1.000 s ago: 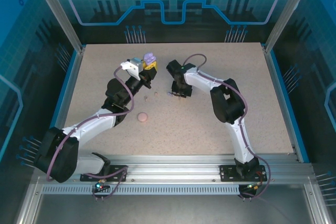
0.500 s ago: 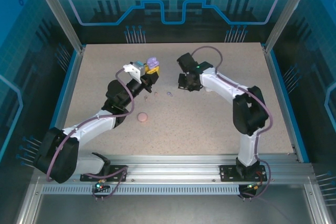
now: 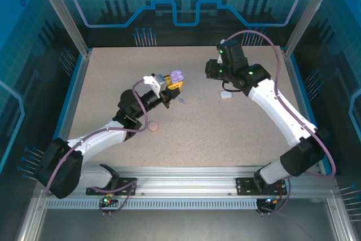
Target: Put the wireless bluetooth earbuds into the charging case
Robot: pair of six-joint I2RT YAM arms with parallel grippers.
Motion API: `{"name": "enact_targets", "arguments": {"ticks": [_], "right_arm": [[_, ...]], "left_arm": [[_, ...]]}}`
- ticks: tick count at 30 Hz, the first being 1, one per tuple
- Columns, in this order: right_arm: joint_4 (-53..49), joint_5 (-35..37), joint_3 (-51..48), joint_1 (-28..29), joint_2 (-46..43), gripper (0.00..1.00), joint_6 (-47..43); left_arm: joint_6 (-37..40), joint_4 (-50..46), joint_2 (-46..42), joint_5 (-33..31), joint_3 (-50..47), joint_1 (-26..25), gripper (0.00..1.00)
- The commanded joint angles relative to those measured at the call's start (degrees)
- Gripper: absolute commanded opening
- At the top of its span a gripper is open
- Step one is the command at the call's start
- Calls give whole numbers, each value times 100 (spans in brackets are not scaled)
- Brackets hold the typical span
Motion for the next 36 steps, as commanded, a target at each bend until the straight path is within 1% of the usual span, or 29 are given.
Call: {"name": "enact_targets", "arguments": {"ticks": [1,6,12,23,29,36], "right_arm": [[244,-332,180,-63,-385,14,-429],[524,-865,197,-65,-852,14,-741],[636,-1397,177,46,-1102,14,-886],[744,-1366,-166,672,-1213,14,-903],[922,-1326,-469,776,-1157,13,-773],[1076,-1338,-597,820,-1025,12,-667]], "left_arm": [[488,85,-90,76,271,-169,0],[699,121,118,-32,385,-324,0],[769,136,367,-36,536,-361,0],[726,262,602,-135,635,-391,0],[722,272,638,-127,675,-398,0],[731,259,664,-119,698,-406,0]]}}
